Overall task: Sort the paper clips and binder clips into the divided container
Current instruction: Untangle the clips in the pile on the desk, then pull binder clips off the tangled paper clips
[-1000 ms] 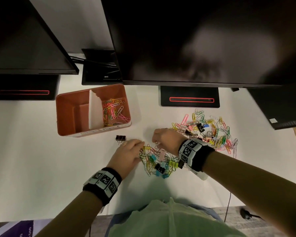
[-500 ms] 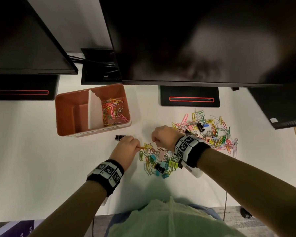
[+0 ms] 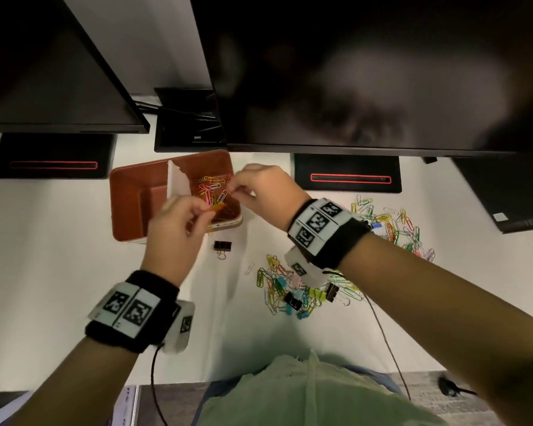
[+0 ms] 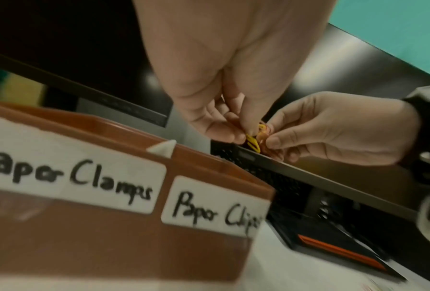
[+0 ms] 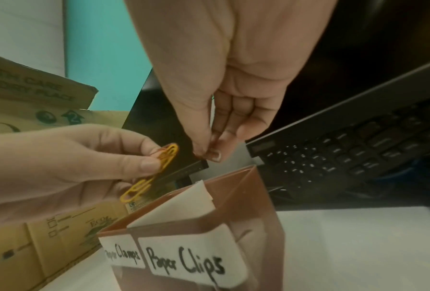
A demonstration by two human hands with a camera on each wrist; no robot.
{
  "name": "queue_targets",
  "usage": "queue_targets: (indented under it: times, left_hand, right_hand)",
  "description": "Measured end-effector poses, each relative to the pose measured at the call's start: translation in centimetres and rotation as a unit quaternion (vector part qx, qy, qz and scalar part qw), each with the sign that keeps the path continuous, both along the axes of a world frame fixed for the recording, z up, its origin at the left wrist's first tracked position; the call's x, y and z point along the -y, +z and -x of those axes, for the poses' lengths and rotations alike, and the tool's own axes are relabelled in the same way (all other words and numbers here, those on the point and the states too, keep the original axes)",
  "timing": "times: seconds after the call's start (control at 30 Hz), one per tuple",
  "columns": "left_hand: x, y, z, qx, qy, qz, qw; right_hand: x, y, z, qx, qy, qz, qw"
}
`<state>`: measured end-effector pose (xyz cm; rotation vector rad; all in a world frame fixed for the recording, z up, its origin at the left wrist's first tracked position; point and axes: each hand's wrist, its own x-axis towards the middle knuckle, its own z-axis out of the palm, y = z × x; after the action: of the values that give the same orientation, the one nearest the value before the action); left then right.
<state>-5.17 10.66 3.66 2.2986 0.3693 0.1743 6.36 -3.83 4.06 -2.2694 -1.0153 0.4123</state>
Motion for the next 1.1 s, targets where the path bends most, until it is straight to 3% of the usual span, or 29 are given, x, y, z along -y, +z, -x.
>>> queue_targets:
  times: [0.1, 0.23, 0.3, 0.4, 0.53, 0.67, 0.87, 1.0, 1.1]
  left_hand:
    - [-1.3, 0.0, -0.9, -0.023, 0.034, 0.009, 0.999]
    - [0.1, -0.8, 0.7, -0.036, -0.036, -0.008, 0.999]
    - [1.6, -2.1, 2.3, -0.076, -0.075, 0.001, 0.994]
    - [4.2, -5.0, 4.1, -0.166, -0.124, -0.005, 0.978]
    - [6.2, -8.0, 4.6, -0.208, -0.115, 0.001, 0.971]
    - [6.9, -9.2, 4.2, -0.204, -0.105, -0.008, 0.973]
    - [6.2, -9.8, 3.3, -0.189, -0.080, 0.026, 0.978]
    - [5.9, -9.9, 3.0, -0.186, -0.125, 0.015, 0.974]
    - [5.2, -10.0, 3.0, -0.185, -0.161, 0.024, 0.969]
  right_hand:
    - [-2.1, 0.3, 0.1, -0.014, -0.015, 0.019, 1.000]
    - [1.3, -0.7, 0.7, 0.011, -0.029, -0.001, 1.000]
    - [4.0, -2.2, 1.4, -0.022, 0.010, 0.074, 0.997]
    - [6.4, -4.6, 3.2, -0.076, 0.116, 0.206, 0.969]
    - [6.1, -6.5, 5.0, -0.076, 0.174, 0.253, 0.949]
    - [5.7, -7.4, 4.7, -0.079, 0.154, 0.249, 0.953]
    - [7.2, -7.3, 2.3, -0.125, 0.051, 0.207, 0.969]
    - [8.7, -6.6, 1.2, -0.103, 0.006, 0.176, 0.979]
    - [9.6, -6.3, 1.6, -0.103, 0.039, 0.183, 0.977]
